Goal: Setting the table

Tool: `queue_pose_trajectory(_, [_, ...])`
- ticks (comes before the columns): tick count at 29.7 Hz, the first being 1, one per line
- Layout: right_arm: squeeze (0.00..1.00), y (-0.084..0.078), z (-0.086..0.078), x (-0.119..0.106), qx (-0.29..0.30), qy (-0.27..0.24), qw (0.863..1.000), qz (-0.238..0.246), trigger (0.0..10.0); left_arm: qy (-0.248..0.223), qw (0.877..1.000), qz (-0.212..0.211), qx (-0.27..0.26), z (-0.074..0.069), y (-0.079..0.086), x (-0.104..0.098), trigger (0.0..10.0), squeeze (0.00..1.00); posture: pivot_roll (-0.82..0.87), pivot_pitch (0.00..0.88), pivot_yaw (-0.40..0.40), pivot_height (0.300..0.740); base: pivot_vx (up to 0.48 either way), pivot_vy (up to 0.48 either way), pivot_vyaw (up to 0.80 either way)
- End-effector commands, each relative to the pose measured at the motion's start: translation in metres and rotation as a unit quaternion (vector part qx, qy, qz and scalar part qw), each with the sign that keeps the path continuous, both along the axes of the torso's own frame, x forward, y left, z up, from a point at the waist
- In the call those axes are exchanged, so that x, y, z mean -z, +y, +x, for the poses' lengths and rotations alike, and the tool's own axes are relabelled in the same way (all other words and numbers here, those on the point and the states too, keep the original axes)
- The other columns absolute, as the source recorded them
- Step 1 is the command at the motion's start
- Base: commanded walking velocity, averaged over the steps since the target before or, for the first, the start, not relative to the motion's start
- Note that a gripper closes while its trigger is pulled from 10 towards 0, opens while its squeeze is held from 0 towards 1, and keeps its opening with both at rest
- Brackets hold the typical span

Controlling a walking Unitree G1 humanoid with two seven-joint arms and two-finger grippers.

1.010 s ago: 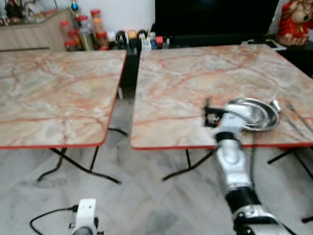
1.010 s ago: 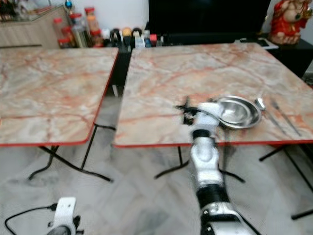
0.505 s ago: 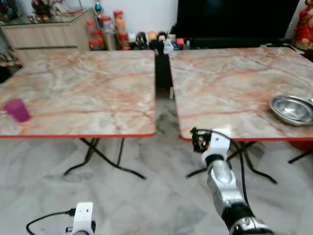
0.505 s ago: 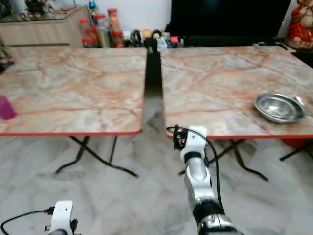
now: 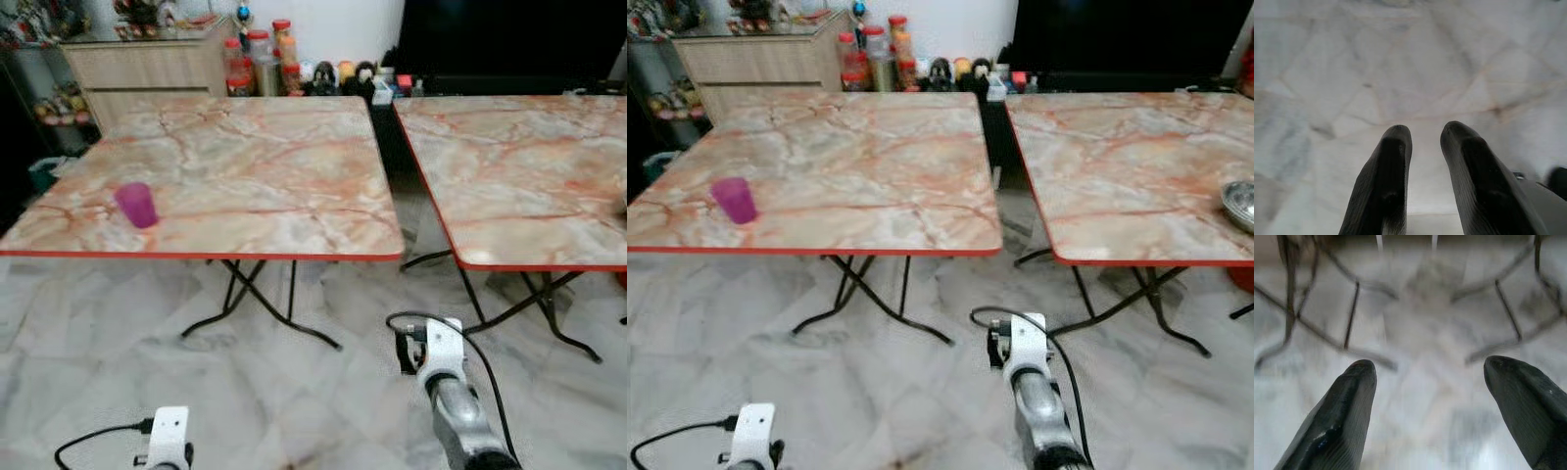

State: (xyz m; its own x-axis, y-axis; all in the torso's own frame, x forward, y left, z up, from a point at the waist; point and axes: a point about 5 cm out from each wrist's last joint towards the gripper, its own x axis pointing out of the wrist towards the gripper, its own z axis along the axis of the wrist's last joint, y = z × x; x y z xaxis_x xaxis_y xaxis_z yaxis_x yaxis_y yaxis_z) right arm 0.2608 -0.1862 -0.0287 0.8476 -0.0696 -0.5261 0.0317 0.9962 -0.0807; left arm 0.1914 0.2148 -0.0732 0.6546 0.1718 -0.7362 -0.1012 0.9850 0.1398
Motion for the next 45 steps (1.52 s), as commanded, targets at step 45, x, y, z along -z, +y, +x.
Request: queue_pose_trajectory(45, [0.0,0.0,-0.066,0.049,0.033,0.168,0.985,0.028,10.0,-0.019,1.0,-0.004,-0.006,0.012,-0.001,-0.006,10.0,0.0,0.01,0.0,0.051,0.74,0.09,0.118,0.0])
